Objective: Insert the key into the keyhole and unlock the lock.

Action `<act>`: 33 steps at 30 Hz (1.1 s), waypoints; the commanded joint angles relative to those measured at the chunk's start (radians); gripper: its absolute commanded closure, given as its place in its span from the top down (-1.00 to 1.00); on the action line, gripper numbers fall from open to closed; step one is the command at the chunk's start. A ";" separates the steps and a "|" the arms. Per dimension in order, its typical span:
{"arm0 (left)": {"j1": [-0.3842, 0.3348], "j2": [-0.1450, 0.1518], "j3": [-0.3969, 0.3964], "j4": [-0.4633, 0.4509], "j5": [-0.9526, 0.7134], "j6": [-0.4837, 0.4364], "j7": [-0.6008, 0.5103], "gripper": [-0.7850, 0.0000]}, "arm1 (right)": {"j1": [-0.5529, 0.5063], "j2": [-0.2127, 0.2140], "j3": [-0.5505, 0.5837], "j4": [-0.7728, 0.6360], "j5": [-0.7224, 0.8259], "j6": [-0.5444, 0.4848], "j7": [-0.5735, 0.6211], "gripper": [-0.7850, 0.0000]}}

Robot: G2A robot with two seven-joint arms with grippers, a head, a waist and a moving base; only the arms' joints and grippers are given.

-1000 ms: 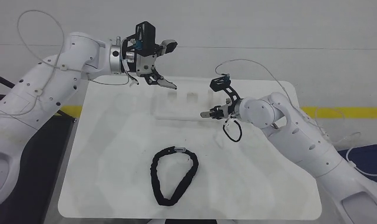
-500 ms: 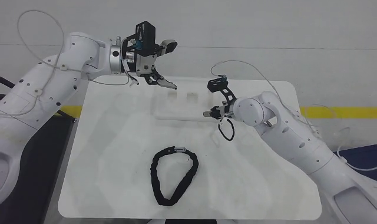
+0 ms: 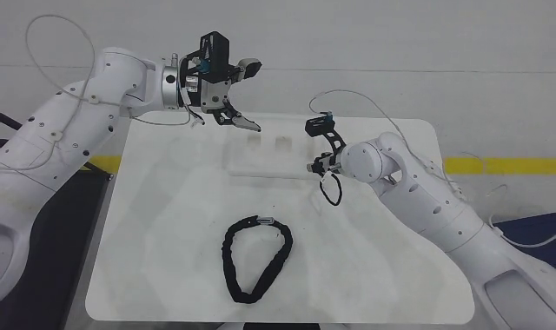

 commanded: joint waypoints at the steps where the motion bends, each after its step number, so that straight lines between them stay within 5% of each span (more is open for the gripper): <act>1: 0.000 0.000 0.000 0.000 0.000 0.000 0.000 1.00 | 0.000 -0.005 0.001 0.008 0.001 0.006 0.001 -0.30; 12: 0.000 0.000 0.000 0.000 0.000 0.000 0.000 1.00 | 0.004 -0.032 0.001 0.059 0.004 -0.002 0.011 -0.54; 19: 0.000 0.000 0.000 0.000 0.000 0.000 0.000 1.00 | 0.011 -0.049 0.005 0.095 0.003 0.002 0.012 -1.00; 33: 0.000 0.000 0.000 0.000 0.000 0.000 0.000 1.00 | 0.013 -0.056 0.043 0.065 -0.043 0.033 0.057 -1.00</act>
